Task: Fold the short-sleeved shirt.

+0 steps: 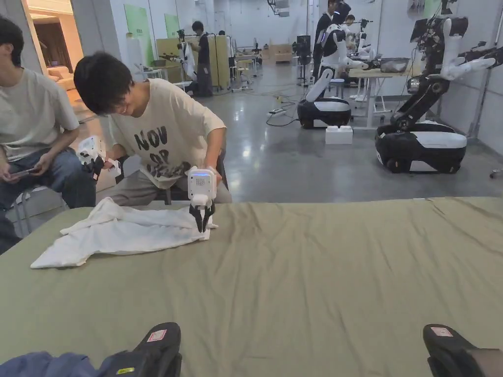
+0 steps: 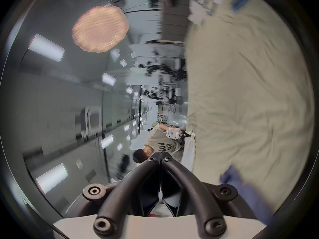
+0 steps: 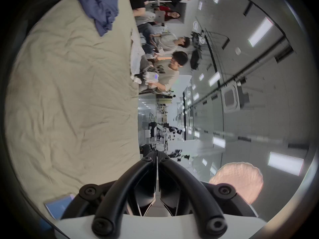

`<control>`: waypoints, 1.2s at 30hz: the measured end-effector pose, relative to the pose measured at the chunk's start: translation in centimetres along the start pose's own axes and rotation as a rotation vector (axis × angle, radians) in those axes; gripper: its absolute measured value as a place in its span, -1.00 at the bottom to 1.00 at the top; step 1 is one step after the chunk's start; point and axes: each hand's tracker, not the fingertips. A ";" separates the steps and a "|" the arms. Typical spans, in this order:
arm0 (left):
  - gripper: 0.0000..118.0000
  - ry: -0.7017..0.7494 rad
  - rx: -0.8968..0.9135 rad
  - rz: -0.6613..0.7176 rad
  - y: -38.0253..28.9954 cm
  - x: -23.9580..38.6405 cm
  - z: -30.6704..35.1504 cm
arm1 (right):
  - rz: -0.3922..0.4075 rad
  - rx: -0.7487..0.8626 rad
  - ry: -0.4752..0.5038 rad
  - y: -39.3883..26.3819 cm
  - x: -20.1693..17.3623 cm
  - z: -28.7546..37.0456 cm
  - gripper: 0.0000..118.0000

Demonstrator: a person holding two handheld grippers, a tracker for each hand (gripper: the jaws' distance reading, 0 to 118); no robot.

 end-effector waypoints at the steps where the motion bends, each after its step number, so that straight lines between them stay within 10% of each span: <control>1: -1.00 -0.001 -0.015 0.217 0.1 -1.4 0.2 | -0.182 -0.020 -0.018 0.1 1.3 0.0 -0.99; 5: -1.00 -0.035 -0.004 1.106 -2.8 -7.6 -0.1 | -1.024 0.004 -0.067 -1.9 6.5 0.9 -0.99; 8: -1.00 -0.126 0.032 1.425 -5.4 -7.7 -0.2 | -1.375 0.032 -0.026 -3.6 6.8 1.1 -1.00; 36: -1.00 -0.054 0.063 1.361 -3.1 -7.4 1.1 | -1.447 0.030 0.027 -3.5 5.3 1.3 -1.00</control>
